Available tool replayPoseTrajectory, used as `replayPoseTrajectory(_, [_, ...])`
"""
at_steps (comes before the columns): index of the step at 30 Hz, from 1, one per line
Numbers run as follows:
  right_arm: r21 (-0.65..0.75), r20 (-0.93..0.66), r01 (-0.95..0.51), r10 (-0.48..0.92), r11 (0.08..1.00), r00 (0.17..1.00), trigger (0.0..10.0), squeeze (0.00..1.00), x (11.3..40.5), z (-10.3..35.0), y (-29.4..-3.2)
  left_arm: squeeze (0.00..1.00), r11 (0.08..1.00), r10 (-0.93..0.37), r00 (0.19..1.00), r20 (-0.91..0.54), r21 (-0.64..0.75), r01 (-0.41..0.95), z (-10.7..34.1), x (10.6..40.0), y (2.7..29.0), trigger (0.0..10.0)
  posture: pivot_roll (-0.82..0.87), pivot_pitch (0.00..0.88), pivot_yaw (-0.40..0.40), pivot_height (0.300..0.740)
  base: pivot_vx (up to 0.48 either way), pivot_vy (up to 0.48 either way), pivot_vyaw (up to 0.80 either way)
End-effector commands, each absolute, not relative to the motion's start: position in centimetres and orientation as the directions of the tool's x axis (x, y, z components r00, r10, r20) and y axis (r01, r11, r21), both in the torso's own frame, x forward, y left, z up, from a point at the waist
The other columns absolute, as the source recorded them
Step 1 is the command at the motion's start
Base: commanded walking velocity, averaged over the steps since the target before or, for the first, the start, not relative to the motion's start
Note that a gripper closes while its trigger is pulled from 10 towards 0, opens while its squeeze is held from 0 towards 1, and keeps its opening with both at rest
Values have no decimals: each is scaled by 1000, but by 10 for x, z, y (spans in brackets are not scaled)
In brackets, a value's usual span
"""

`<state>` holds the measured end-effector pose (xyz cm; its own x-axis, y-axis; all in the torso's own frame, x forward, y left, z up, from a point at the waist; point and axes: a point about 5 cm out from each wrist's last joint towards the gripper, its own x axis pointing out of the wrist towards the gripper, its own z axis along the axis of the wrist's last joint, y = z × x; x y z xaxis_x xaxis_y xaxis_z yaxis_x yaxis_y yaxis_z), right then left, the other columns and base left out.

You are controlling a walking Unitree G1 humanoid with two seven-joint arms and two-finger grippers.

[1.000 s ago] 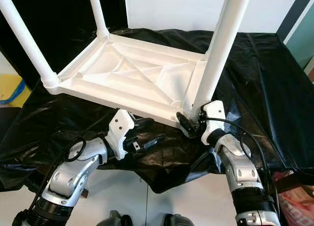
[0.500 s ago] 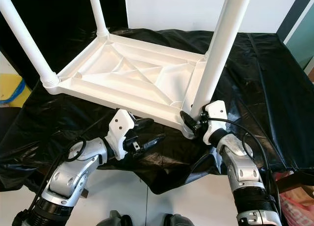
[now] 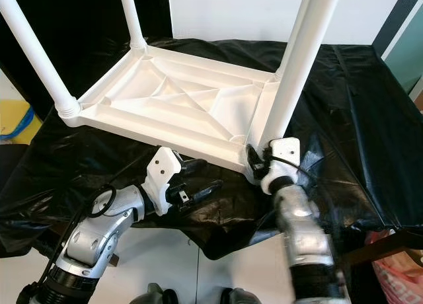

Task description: Building children table

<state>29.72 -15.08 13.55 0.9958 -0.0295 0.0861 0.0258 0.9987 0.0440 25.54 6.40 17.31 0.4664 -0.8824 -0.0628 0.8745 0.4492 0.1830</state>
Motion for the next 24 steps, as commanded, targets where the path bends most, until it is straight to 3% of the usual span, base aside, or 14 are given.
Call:
replayPoseTrajectory(1, [40,-10,89,-88,995,996,10000,0,292,117,-154,0,495,-857,512,-61,182,850,173,256,65,10000,-42,142,-33,740,0,0,0])
replayPoseTrajectory(9, [56,19,37,-39,998,999,10000,0,288,121,-131,0,496,-857,512,-58,180,850,173,255,63,10000,-43,140,-34,740,0,0,0])
replayPoseTrajectory(19, [59,30,55,-56,997,998,10000,0,286,126,-128,0,497,-856,514,-58,183,848,173,256,64,10000,-45,139,-36,740,0,0,0])
replayPoseTrajectory(20, [57,35,60,-62,997,997,10000,945,286,127,-128,0,496,-856,513,-58,183,849,173,256,63,10000,-47,137,-36,740,0,0,0])
replayPoseTrajectory(21, [59,50,47,-50,997,997,10000,1000,286,129,-129,0,495,-857,512,-57,182,850,173,255,63,10000,-48,136,-36,740,0,0,0])
replayPoseTrajectory(24, [67,74,22,-27,998,997,10000,1000,285,133,-131,0,493,-859,510,-57,181,851,173,255,62,10000,-48,134,-37,740,0,0,0])
